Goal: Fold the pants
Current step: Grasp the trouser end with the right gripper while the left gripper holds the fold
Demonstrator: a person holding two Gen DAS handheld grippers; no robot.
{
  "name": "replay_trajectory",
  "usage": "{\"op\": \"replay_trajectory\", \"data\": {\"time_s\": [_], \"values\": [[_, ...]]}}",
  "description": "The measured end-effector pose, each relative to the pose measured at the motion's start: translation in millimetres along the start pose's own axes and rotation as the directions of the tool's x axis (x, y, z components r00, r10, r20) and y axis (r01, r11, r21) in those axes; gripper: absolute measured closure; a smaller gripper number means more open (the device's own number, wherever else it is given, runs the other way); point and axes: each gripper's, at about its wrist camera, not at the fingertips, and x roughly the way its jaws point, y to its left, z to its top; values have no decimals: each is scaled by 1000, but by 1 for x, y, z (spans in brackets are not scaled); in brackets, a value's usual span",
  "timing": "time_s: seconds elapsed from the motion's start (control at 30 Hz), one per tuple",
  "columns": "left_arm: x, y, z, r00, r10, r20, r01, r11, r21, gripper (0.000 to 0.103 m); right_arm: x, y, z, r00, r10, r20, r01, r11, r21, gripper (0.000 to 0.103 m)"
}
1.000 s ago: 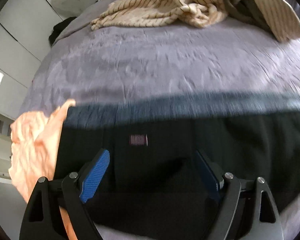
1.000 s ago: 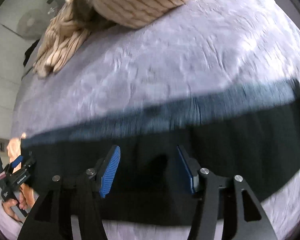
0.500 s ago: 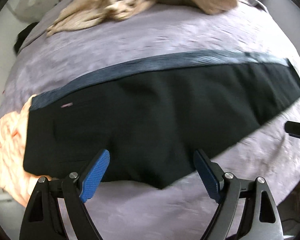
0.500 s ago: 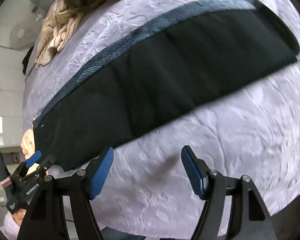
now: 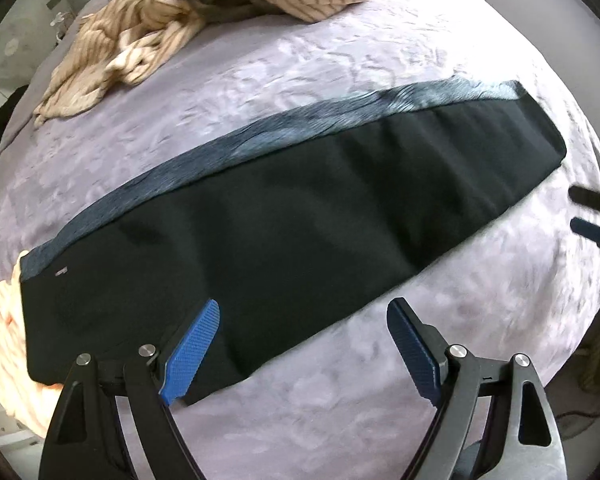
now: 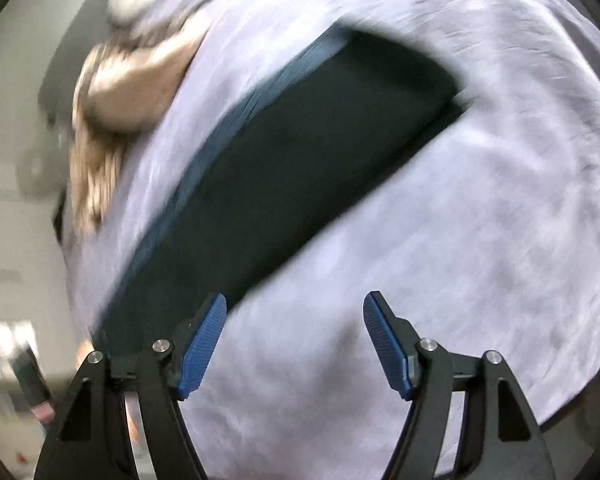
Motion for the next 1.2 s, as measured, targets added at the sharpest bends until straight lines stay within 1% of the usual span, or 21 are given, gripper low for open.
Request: {"op": "replay_trajectory", "data": {"time_s": [0.07,0.17,0.2,0.23,0.3,0.4,0.47,0.5,0.53,0.6,0.67,0.73,0.8,0.87,0.9,0.93,0.97,1.0,1.03,1.1,1.2], "values": [[4,-15,14,1000,-9,5,9,1000,-5,16,-9,-29,27,997,40,65,-45,996,83,28],[12,-40,37,999,-21,27,21,1000,-17,16,-14,-62,62,987,83,140,-106,980,171,30],[17,-46,44,999,-21,29,22,999,-23,16,-12,-72,71,983,96,155,-126,972,196,35],[21,-52,50,999,-23,28,23,999,-31,16,-9,-81,80,981,108,160,-142,966,218,40],[32,-64,65,999,-36,23,37,998,-58,16,-2,-91,91,980,119,157,-155,959,237,44],[43,-78,80,999,-43,22,45,996,-78,16,12,-98,103,977,159,144,-190,953,237,47],[52,-89,87,999,-45,13,46,996,-82,16,19,-103,107,976,180,127,-206,949,240,60],[54,-92,88,999,-46,12,47,995,-84,16,20,-108,103,974,194,121,-218,945,245,82],[57,-96,88,999,-47,11,48,995,-83,16,19,-111,103,966,231,119,-254,934,250,87],[65,-105,85,999,-40,-1,40,997,-64,16,15,-115,101,955,265,131,-290,925,244,88],[79,-111,79,999,-32,-36,31,998,-50,16,17,-116,96,969,222,107,-241,945,222,88],[84,-112,74,999,-36,-35,34,998,-60,16,25,-122,91,974,206,91,-222,948,228,88],[84,-113,72,999,-30,-23,29,998,-57,16,27,-129,86,965,240,109,-261,929,262,88],[83,-114,72,999,-27,-21,26,999,-40,16,27,-132,84,958,261,115,-283,919,274,85],[83,-116,72,999,-27,-22,26,999,-36,16,27,-132,84,959,263,105,-282,917,281,82],[82,-116,73,999,-27,-23,26,999,-33,16,25,-133,83,961,258,96,-275,918,285,73],[82,-116,74,999,-28,-25,27,999,-33,16,21,-135,80,963,252,90,-268,919,289,69],[83,-116,75,999,-28,-27,27,999,-35,16,18,-135,78,962,258,92,-274,917,289,60],[83,-116,74,999,-27,-27,26,999,-38,16,15,-135,75,958,269,100,-287,913,290,54],[82,-121,73,999,-25,-23,24,999,-39,16,11,-133,71,951,288,110,-308,906,290,53],[82,-123,72,999,-28,-22,27,999,-41,15,11,-128,67,942,321,102,-337,894,295,53]]}}
